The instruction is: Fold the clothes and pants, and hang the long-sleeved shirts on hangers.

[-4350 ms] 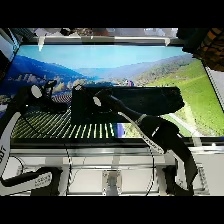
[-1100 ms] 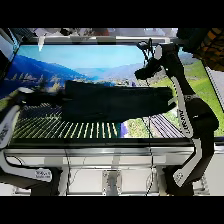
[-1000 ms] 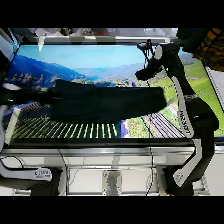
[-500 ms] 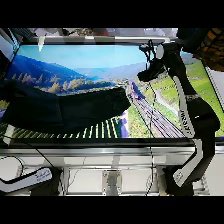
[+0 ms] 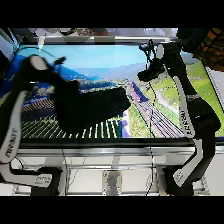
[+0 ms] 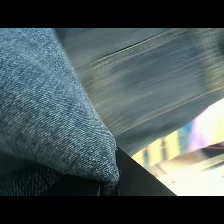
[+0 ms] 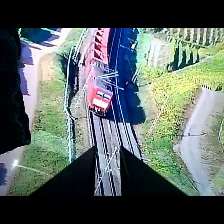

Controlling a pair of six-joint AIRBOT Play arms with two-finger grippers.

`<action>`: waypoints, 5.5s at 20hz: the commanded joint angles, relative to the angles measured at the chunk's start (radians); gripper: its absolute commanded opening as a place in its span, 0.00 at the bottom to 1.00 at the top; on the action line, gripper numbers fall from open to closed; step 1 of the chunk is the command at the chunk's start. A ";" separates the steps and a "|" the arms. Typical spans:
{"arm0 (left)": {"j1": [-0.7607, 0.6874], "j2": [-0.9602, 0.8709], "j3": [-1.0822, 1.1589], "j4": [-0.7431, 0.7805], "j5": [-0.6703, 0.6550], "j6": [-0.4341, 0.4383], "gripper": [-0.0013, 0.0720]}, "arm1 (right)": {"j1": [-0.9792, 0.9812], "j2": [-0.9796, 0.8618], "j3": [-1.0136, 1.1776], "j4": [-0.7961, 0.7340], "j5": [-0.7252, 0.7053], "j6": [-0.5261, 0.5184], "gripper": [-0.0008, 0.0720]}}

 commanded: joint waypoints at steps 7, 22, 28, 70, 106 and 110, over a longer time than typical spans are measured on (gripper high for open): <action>-0.285 -0.292 0.161 -0.411 0.419 -0.032 0.07 | 0.000 0.001 -0.002 0.002 -0.003 0.000 0.26; -0.360 -0.333 0.161 -0.847 0.489 0.268 0.50 | -0.117 0.002 -0.052 0.012 -0.003 0.002 0.26; -0.459 -0.333 0.161 -0.863 0.494 0.269 0.48 | -0.135 0.002 -0.052 0.103 -0.008 0.002 0.26; -0.122 -0.048 -0.065 0.283 0.059 0.073 0.06 | -0.041 0.185 -0.398 0.224 -0.210 -0.234 0.92; -0.105 -0.120 -0.125 0.441 0.025 0.026 0.06 | -0.913 -0.084 -0.261 0.018 0.072 0.004 0.06; -0.105 -0.121 -0.125 0.441 0.036 0.027 0.06 | -1.081 -0.049 -0.291 0.017 0.104 0.008 0.29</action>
